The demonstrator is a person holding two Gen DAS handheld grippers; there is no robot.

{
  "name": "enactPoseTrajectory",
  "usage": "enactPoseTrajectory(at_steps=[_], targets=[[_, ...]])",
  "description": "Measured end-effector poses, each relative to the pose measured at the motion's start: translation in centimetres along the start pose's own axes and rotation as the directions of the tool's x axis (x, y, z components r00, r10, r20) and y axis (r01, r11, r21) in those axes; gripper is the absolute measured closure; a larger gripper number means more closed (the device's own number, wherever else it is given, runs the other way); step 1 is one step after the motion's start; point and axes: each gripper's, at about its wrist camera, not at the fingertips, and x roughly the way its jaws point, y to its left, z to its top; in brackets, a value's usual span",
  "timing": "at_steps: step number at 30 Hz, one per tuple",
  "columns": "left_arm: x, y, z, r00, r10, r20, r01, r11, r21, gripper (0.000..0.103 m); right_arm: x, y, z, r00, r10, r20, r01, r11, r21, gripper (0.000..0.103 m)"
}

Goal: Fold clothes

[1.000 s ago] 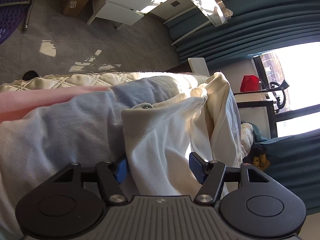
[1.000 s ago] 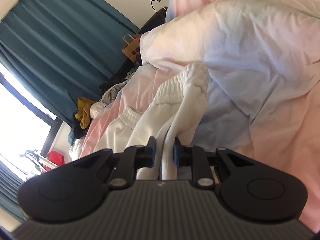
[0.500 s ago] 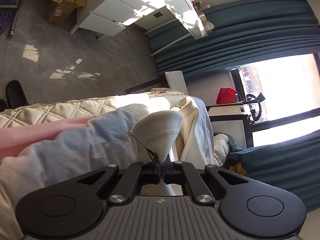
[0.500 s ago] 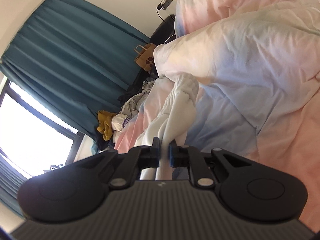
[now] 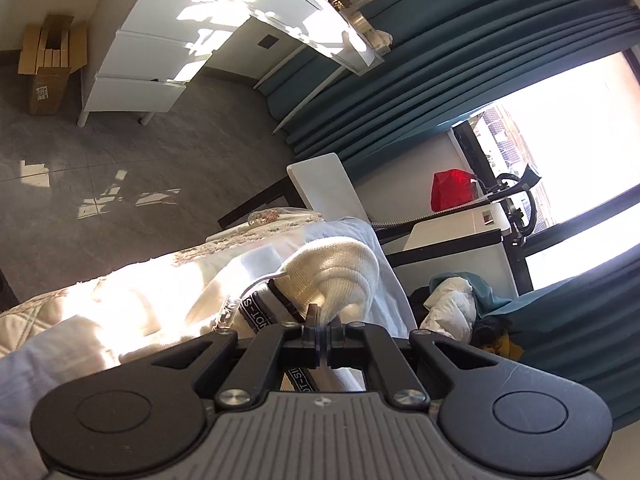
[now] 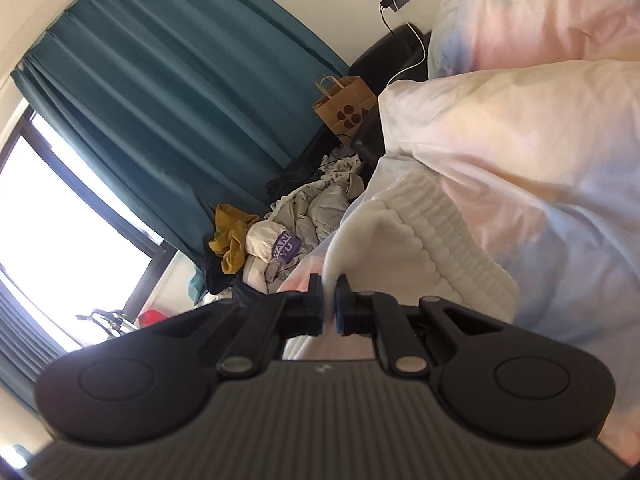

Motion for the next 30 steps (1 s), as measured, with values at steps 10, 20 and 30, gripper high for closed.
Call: enactPoseTrajectory(at_steps=[10, 20, 30], targets=[[21.4, -6.6, 0.2, 0.979, 0.197, -0.045, -0.189, 0.972, 0.143, 0.100, 15.7, 1.6, -4.0, 0.995, -0.091, -0.039, 0.083, 0.982, -0.172, 0.094], [20.9, -6.6, -0.3, 0.992, 0.105, -0.071, -0.087, 0.972, 0.218, 0.054, 17.7, 0.1, -3.3, 0.989, -0.027, -0.142, 0.003, 0.987, -0.162, 0.076], [5.1, -1.0, -3.6, 0.991, -0.089, -0.096, 0.111, 0.961, 0.254, 0.023, 5.7, -3.4, -0.2, 0.993, 0.009, -0.114, -0.015, 0.999, -0.051, 0.028]])
